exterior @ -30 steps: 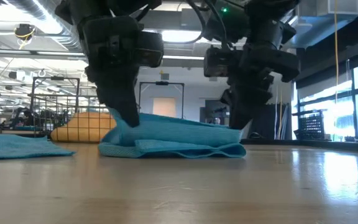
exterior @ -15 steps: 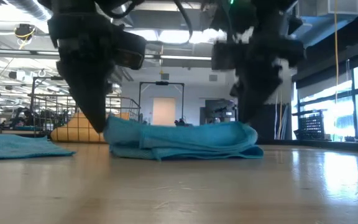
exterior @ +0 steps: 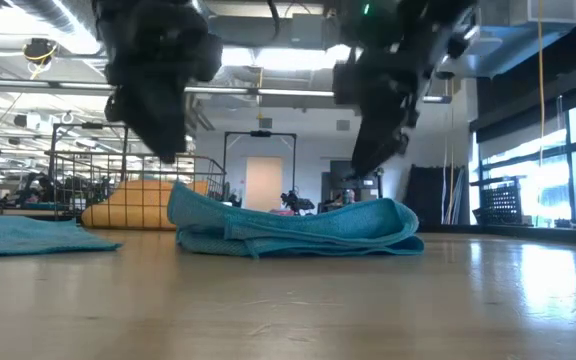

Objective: Fold microfiber towels
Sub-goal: Put the folded light blue microfiber cloth into the wire basket

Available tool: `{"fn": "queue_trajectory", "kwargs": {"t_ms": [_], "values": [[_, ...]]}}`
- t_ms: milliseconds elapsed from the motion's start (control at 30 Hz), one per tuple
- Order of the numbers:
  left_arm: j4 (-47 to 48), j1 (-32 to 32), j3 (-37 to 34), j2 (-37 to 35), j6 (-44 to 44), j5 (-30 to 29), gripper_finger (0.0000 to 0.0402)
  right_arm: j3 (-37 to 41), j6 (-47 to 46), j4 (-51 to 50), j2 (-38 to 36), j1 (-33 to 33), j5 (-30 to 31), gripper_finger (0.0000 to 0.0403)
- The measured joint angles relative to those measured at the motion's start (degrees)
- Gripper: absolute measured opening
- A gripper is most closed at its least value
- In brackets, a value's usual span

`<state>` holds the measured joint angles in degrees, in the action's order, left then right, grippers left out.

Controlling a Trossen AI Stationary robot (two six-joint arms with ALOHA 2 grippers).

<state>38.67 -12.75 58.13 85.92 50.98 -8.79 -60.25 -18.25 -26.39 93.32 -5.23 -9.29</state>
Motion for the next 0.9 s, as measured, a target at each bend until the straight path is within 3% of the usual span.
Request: {"fn": "queue_trajectory", "kwargs": {"t_ms": [100, 233, 367, 533, 700, 900], "values": [[-0.21, 0.26, 0.00, -3.62, 3.97, -0.84, 0.0150, 2.53, -5.16, 1.59, 1.13, -3.19, -4.90, 0.0205], [-0.10, 0.19, 0.00, -9.00, 7.95, -5.30, 0.0150, 6.69, -7.82, 2.10, 1.68, -6.63, -5.81, 0.0266], [-0.66, -0.11, 0.00, -14.44, 8.53, -11.64, 0.0150, 10.05, -13.91, 12.89, 1.88, -8.56, -8.92, 0.0306], [-0.65, 0.16, 0.02, -20.33, 5.64, -14.56, 0.0150, 11.49, -21.29, 23.43, 6.63, -8.00, -8.87, 0.0315], [-0.99, 0.26, 0.02, -23.50, 4.62, -14.71, 0.0150, 9.05, -21.56, 25.09, 12.47, -7.86, -12.00, 0.0310], [-0.33, 0.24, 0.02, -24.86, 1.55, -14.07, 0.0150, 7.76, -20.19, 25.20, 14.18, -7.07, -14.56, 0.0308]]}}
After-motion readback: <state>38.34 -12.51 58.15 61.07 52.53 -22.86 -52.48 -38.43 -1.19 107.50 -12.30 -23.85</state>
